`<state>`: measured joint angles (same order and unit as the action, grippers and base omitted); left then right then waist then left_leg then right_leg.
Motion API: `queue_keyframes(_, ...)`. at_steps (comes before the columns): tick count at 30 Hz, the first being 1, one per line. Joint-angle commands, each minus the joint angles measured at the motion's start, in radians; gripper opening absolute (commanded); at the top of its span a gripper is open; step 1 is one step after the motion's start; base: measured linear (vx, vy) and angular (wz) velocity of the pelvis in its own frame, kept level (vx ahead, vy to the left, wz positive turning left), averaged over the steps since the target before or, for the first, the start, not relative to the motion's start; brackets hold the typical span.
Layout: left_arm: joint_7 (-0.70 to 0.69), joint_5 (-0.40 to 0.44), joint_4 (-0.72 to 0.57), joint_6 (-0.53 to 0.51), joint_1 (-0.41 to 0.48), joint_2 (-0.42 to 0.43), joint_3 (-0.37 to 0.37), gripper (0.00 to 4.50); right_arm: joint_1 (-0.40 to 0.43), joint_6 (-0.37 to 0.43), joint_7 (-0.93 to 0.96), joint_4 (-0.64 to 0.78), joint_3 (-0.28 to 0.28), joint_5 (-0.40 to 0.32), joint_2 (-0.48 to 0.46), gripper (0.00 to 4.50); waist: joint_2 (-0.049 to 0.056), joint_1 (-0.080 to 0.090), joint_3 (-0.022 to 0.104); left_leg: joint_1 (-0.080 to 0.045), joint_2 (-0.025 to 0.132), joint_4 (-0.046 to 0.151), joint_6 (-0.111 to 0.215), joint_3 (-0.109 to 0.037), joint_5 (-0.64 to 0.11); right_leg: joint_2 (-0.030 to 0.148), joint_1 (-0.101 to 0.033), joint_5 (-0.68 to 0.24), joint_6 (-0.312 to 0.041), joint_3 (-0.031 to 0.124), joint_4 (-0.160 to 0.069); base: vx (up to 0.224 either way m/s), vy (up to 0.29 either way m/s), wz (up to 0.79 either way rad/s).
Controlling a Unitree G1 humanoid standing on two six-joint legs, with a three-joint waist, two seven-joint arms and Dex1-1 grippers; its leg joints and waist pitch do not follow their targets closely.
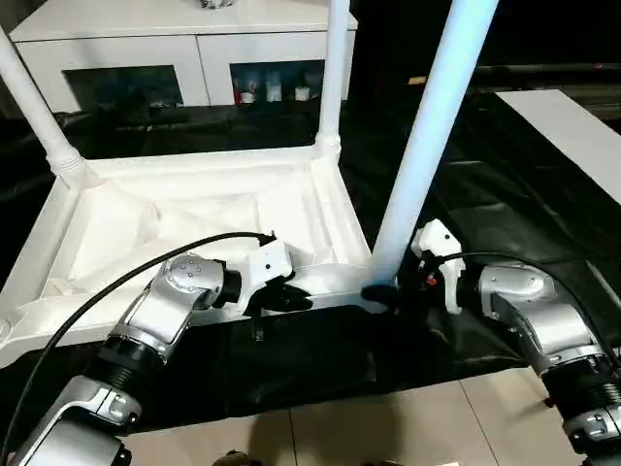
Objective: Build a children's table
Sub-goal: Rotate leg to tighten
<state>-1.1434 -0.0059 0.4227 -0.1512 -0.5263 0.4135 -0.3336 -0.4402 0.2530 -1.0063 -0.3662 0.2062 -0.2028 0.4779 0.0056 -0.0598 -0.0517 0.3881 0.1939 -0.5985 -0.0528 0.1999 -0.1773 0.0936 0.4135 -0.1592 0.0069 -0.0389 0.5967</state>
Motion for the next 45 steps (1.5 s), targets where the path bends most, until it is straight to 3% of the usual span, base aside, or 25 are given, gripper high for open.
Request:
queue_keyframes(1,-0.014,-0.018,-0.052,0.009,-0.007,-0.001,0.005,0.00,-0.010,-0.009,-0.003,-0.009,-0.001,0.002,0.006,2.84,-0.006,0.003,0.071,-0.026,0.032,0.072,0.033,-0.012,-0.230,0.038,-0.043,-0.214,-0.231,0.026,-0.060,0.000,0.000,0.00)
queue_keyframes(11,0.024,-0.003,-0.037,0.008,-0.012,-0.008,0.011,0.00,-0.016,-0.009,0.084,-0.066,-0.025,0.041,-0.021,2.54,-0.006,0.007,0.070,-0.025,0.031,0.071,0.034,-0.012,-0.227,0.037,-0.042,-0.218,-0.234,0.026,-0.060,0.000,0.000,0.00)
queue_keyframes(14,0.210,0.036,0.078,0.002,-0.083,-0.086,0.048,0.00,-0.061,0.041,0.367,-0.169,-0.111,0.054,-0.125,2.52,-0.008,0.019,0.067,-0.025,0.025,0.072,0.004,-0.012,-0.255,0.035,-0.036,-0.288,-0.217,0.027,-0.067,0.000,0.000,0.00)
queue_keyframes(16,0.324,0.061,0.158,0.007,-0.133,-0.136,0.062,0.00,-0.083,0.070,0.522,-0.214,-0.160,0.050,-0.188,2.52,-0.013,0.026,0.070,-0.023,0.023,0.072,-0.016,-0.015,-0.252,0.036,-0.039,-0.303,-0.204,0.026,-0.068,0.000,0.000,0.00)
queue_keyframes(17,0.403,0.074,0.212,0.012,-0.165,-0.167,0.071,0.00,-0.099,0.081,0.619,-0.247,-0.189,0.046,-0.225,2.51,-0.006,0.023,0.072,-0.029,0.025,0.072,-0.019,-0.016,-0.256,0.037,-0.038,-0.305,-0.197,0.026,-0.069,0.000,0.000,0.00)
queue_keyframes(18,0.540,0.092,0.302,0.024,-0.222,-0.221,0.088,0.00,-0.132,0.084,0.760,-0.307,-0.230,0.035,-0.283,2.51,-0.007,0.028,0.069,-0.029,0.021,0.071,-0.018,-0.012,-0.261,0.035,-0.031,-0.309,-0.198,0.029,-0.073,0.000,0.000,0.00)
queue_keyframes(19,0.540,0.092,0.302,0.024,-0.222,-0.221,0.088,0.00,-0.132,0.084,0.760,-0.307,-0.230,0.035,-0.283,2.51,-0.004,0.028,0.073,-0.032,0.019,0.070,-0.028,-0.014,-0.269,0.036,-0.032,-0.317,-0.195,0.027,-0.074,0.000,0.000,0.00)
queue_keyframes(20,0.589,0.096,0.334,0.030,-0.243,-0.239,0.095,0.00,-0.145,0.079,0.801,-0.330,-0.241,0.030,-0.303,2.51,-0.004,0.023,0.076,-0.028,0.020,0.070,-0.022,-0.015,-0.244,0.037,-0.040,-0.276,-0.197,0.026,-0.070,0.000,0.000,0.00)
queue_keyframes(21,0.667,0.103,0.393,0.047,-0.285,-0.274,0.098,0.00,-0.190,0.045,0.909,-0.410,-0.281,0.000,-0.352,2.50,0.000,0.025,0.075,-0.026,0.020,0.069,-0.018,-0.014,-0.236,0.038,-0.037,-0.256,-0.200,0.027,-0.071,0.000,0.000,0.00)
queue_keyframes(23,0.713,0.118,0.443,0.082,-0.320,-0.300,0.091,0.00,-0.237,-0.001,1.006,-0.489,-0.306,-0.010,-0.391,2.50,0.005,0.028,0.082,-0.024,0.017,0.067,-0.014,-0.015,-0.211,0.035,-0.043,-0.185,-0.215,0.024,-0.063,0.000,0.000,0.00)
queue_keyframes(26,0.716,0.133,0.477,0.112,-0.339,-0.313,0.082,0.00,-0.270,-0.038,1.043,-0.533,-0.312,0.007,-0.411,2.46,0.003,0.025,0.085,-0.017,0.016,0.062,0.021,-0.013,-0.161,0.036,-0.052,-0.088,-0.235,0.023,-0.053,0.018,-0.001,-0.01)
queue_keyframes(27,0.702,0.140,0.492,0.132,-0.345,-0.317,0.075,0.00,-0.286,-0.056,1.048,-0.553,-0.313,0.018,-0.419,2.45,0.005,0.026,0.088,-0.016,0.015,0.058,0.048,-0.012,-0.119,0.035,-0.054,-0.022,-0.255,0.021,-0.046,0.000,0.000,0.00)
queue_keyframes(30,0.680,0.160,0.507,0.173,-0.344,-0.313,0.057,0.00,-0.308,-0.096,1.031,-0.567,-0.309,0.041,-0.430,2.45,0.007,0.022,0.088,-0.016,0.018,0.056,0.079,-0.011,-0.103,0.037,-0.057,0.010,-0.274,0.020,-0.044,0.000,0.000,0.00)
queue_keyframes(31,0.669,0.158,0.508,0.180,-0.339,-0.311,0.057,0.00,-0.305,-0.115,1.004,-0.555,-0.296,0.050,-0.427,2.79,0.002,0.021,0.087,-0.017,0.019,0.057,0.087,-0.011,-0.108,0.037,-0.057,0.000,-0.279,0.019,-0.044,0.000,0.000,0.00)
queue_keyframes(34,0.639,0.143,0.517,0.216,-0.331,-0.308,0.061,0.00,-0.297,-0.168,0.979,-0.528,-0.271,0.075,-0.414,3.15,0.001,0.021,0.082,-0.020,0.021,0.060,0.084,-0.009,-0.149,0.039,-0.054,-0.074,-0.273,0.020,-0.053,0.000,0.000,0.00)
queue_keyframes(36,0.630,0.141,0.523,0.261,-0.329,-0.308,0.062,0.00,-0.285,-0.184,0.994,-0.497,-0.265,0.079,-0.398,3.34,-0.004,0.024,0.081,-0.014,0.021,0.063,0.074,-0.013,-0.160,0.041,-0.059,-0.113,-0.259,0.019,-0.054,0.000,0.000,0.00)
queue_keyframes(37,0.628,0.139,0.528,0.268,-0.330,-0.310,0.065,0.00,-0.279,-0.183,0.999,-0.484,-0.260,0.085,-0.391,3.47,-0.006,0.023,0.080,-0.020,0.022,0.062,0.071,-0.011,-0.166,0.040,-0.053,-0.131,-0.253,0.021,-0.057,0.000,0.000,0.00)
queue_keyframes(39,0.626,0.143,0.537,0.290,-0.333,-0.311,0.066,0.00,-0.248,-0.180,1.020,-0.423,-0.242,0.123,-0.364,3.55,-0.009,0.019,0.079,-0.019,0.021,0.062,0.072,-0.009,-0.151,0.038,-0.053,-0.128,-0.244,0.022,-0.057,0.000,0.000,0.00)
queue_keyframes(43,0.630,0.146,0.553,0.308,-0.339,-0.317,0.074,0.00,-0.177,-0.161,1.003,-0.300,-0.245,0.142,-0.336,3.55,-0.006,0.016,0.080,-0.018,0.020,0.060,0.087,-0.008,-0.129,0.037,-0.052,-0.104,-0.236,0.023,-0.056,0.000,0.000,0.00)
queue_keyframes(45,0.671,0.150,0.572,0.341,-0.351,-0.322,0.081,0.00,-0.105,-0.145,0.970,-0.199,-0.235,0.153,-0.309,3.55,-0.006,0.011,0.080,-0.018,0.020,0.060,0.093,-0.009,-0.123,0.035,-0.055,-0.085,-0.230,0.023,-0.055,0.000,0.000,0.00)
